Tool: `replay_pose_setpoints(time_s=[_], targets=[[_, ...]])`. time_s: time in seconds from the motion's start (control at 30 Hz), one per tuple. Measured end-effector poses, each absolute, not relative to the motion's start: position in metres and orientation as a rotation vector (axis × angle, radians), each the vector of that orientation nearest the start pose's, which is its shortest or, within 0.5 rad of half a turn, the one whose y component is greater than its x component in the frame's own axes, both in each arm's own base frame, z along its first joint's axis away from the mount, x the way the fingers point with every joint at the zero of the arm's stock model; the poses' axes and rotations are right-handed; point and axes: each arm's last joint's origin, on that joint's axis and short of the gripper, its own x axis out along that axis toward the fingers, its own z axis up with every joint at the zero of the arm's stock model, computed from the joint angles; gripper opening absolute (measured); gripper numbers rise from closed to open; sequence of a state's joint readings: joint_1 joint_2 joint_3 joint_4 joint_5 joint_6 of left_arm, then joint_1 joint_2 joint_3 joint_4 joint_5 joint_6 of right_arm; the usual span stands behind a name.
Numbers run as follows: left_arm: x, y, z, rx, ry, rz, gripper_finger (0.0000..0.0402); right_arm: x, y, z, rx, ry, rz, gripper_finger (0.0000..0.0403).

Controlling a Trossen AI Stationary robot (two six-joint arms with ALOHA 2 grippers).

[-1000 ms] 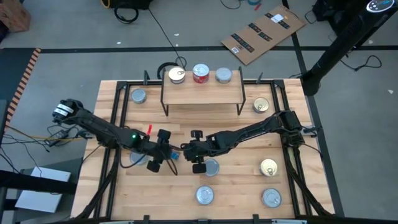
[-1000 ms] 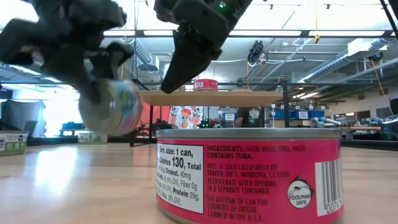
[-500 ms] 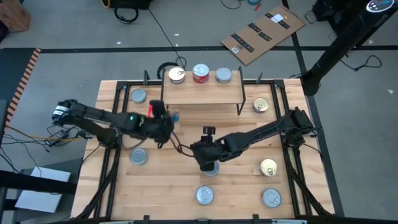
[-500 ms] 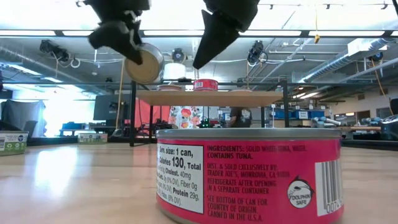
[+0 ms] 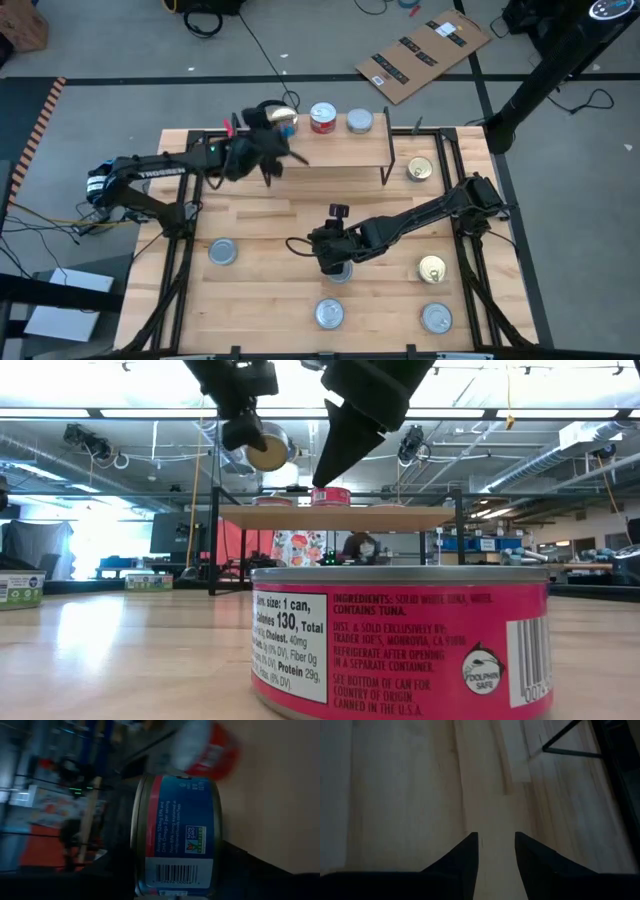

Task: Stack canned seafood by type on shelf
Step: Stack the blue pink tuna can on top of the other blue pink tuna can on the shelf

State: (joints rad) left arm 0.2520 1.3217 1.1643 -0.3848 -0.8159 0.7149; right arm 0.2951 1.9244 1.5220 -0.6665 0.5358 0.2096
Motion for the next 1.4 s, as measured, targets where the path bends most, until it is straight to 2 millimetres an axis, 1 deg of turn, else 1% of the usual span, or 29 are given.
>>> replay_pose_setpoints(time_s=[0.1,0.23,0.43,0.57,0.7,0.9,1.2,1.27,1.4], targets=[[0.272,0.105,0.333,0.863,0.935,0.821,0.0201,0.391,0.103,0.226,-0.241,0.948,-0.317,0.0138],[0.282,0.124,0.316,0.922,1.040,0.803,0.0201,0.391,0.103,0.222,-0.236,0.945,-0.318,0.0136],[0.287,0.149,0.301,0.923,1.115,0.837,0.0201,0.390,0.103,0.222,-0.233,0.950,-0.322,0.0136],[0.285,0.157,0.302,0.913,1.098,0.857,0.0201,0.390,0.103,0.222,-0.245,0.947,-0.328,0.0134],[0.282,0.160,0.298,0.910,1.131,0.821,0.0205,0.390,0.103,0.222,-0.247,0.946,-0.329,0.0135],[0.282,0.159,0.297,0.912,1.145,0.799,0.0232,0.390,0.103,0.222,-0.247,0.942,-0.329,0.0134],[0.282,0.158,0.295,0.904,1.140,0.762,0.0237,0.390,0.104,0.222,-0.247,0.940,-0.327,0.0133],[0.281,0.157,0.296,0.882,1.147,0.736,0.0237,0.390,0.104,0.222,-0.247,0.940,-0.327,0.0133],[0.282,0.157,0.305,0.832,1.118,0.724,0.0238,0.390,0.104,0.222,-0.247,0.940,-0.327,0.0134]])
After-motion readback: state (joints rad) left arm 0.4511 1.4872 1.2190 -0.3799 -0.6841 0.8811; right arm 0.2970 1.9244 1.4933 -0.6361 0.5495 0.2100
